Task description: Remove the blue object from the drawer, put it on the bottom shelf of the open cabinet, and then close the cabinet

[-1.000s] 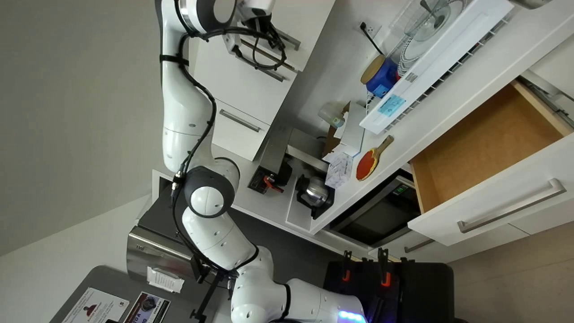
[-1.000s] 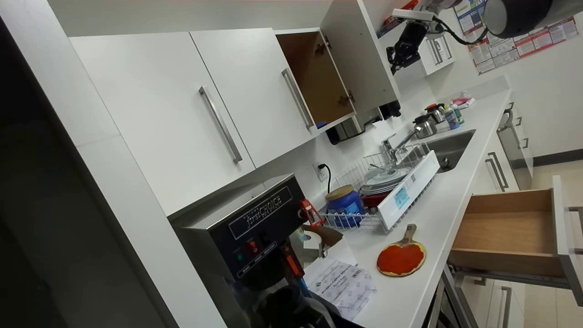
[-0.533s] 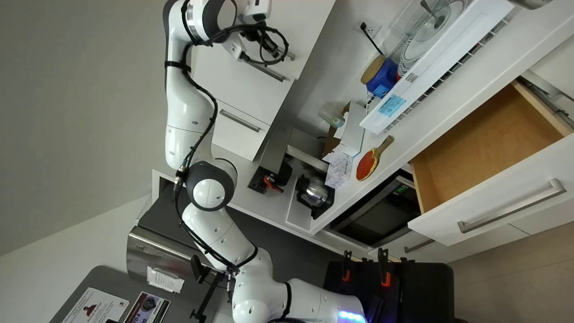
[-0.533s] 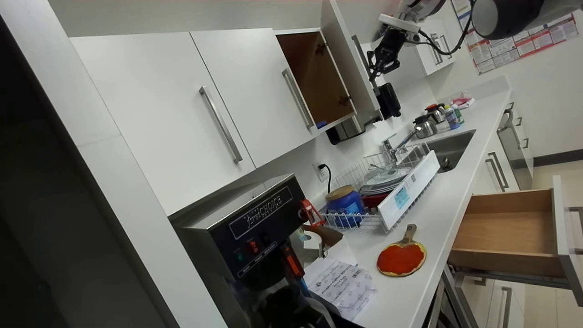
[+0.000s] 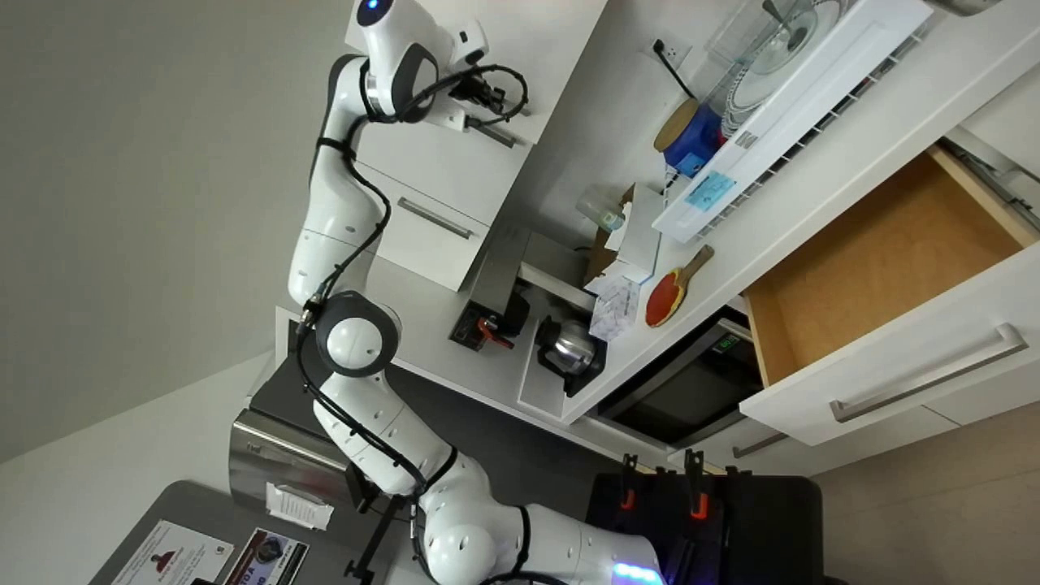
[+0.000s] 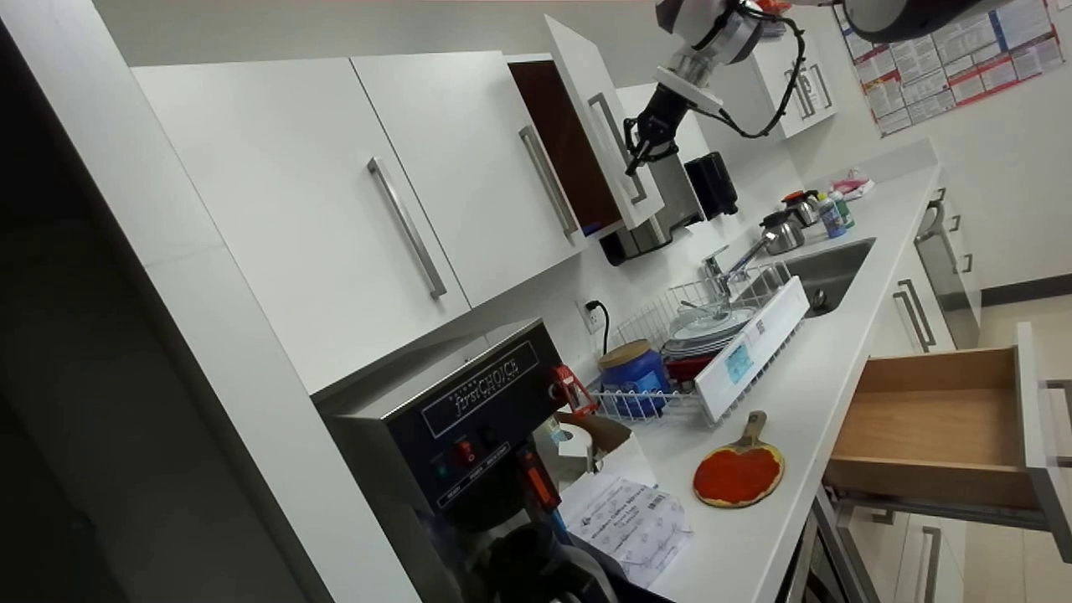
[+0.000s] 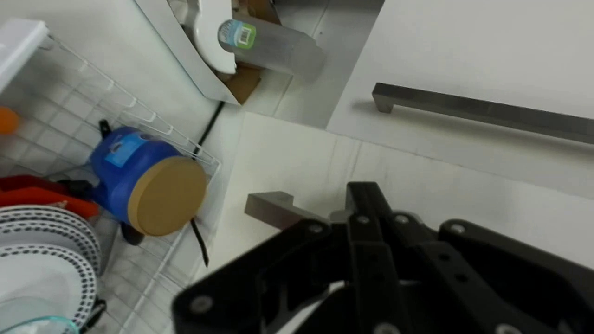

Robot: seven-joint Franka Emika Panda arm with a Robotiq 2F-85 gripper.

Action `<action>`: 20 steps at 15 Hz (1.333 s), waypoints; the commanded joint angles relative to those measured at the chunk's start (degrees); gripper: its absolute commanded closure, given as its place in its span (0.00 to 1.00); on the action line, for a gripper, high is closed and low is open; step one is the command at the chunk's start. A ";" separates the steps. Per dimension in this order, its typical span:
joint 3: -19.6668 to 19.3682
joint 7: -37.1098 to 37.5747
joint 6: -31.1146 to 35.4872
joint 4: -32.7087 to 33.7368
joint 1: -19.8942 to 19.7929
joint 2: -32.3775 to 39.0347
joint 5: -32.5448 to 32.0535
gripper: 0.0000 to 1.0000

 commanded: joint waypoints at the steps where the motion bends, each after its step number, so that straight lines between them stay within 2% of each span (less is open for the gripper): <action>1: -1.42 -8.79 15.83 -12.58 5.70 -6.96 4.80 1.00; 2: -0.85 -11.75 20.81 -15.31 6.97 -7.89 6.08 1.00; 3: 1.31 -13.96 25.66 -18.41 7.13 -9.04 6.63 1.00; 5: 1.40 -16.66 30.86 -21.81 8.77 -10.55 5.02 1.00; 9: -2.06 -12.00 29.95 -24.75 9.27 -13.86 -10.14 1.00; 10: -6.50 -11.35 28.90 -24.39 11.84 -14.55 -13.14 1.00; 11: -7.90 -10.51 28.26 -24.24 11.73 -15.24 -17.03 1.00; 12: -9.72 -8.99 26.31 -23.87 11.87 -15.87 -21.33 1.00; 15: -13.54 -7.57 14.42 -22.17 11.44 -17.14 -30.37 1.00; 20: -17.25 -7.17 -4.61 -20.48 11.54 -16.94 -38.37 1.00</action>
